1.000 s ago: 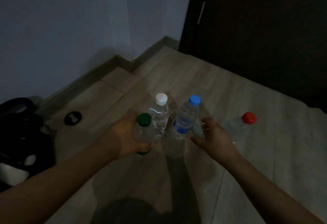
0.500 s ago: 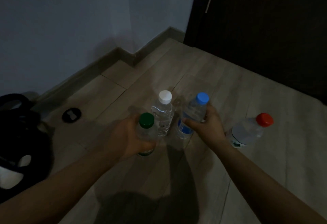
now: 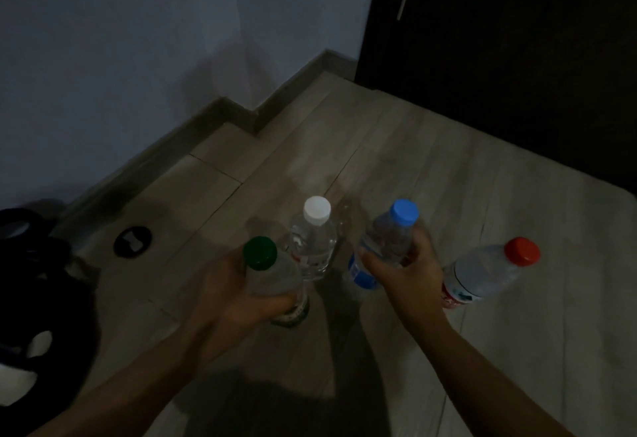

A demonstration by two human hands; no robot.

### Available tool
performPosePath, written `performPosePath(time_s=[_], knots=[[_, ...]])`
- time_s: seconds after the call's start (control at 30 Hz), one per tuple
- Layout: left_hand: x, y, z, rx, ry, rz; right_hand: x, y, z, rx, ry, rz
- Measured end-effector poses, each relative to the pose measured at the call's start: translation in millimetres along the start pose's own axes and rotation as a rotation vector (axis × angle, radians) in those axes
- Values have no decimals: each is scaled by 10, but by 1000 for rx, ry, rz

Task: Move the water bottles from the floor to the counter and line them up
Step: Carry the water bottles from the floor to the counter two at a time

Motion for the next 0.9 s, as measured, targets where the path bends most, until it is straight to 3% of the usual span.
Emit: performPosePath(time_s=[0.23, 0.4, 0.67, 0.9], knots=[[25, -266, -447, -65, -97, 27, 37, -291, 647, 68, 15, 14], [-151, -723, -1273, -43, -147, 20, 62, -651, 1535, 52, 28, 43], [-648, -1727, -3340, -181, -151, 130, -7, -1511, 3785, 52, 2, 47], [-1182, -2858, -5534, -86, 42, 83, -34, -2385, 6089, 11, -76, 36]])
Point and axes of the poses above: each hand's wrist, its own x-axis towards the middle knuckle, its own y-axis out of the palm, z = x × y, the point moved 9 cm from there along x, towards the middle knuckle, and after that the axes turned 8 degrees about z, right-handed, at the moved point
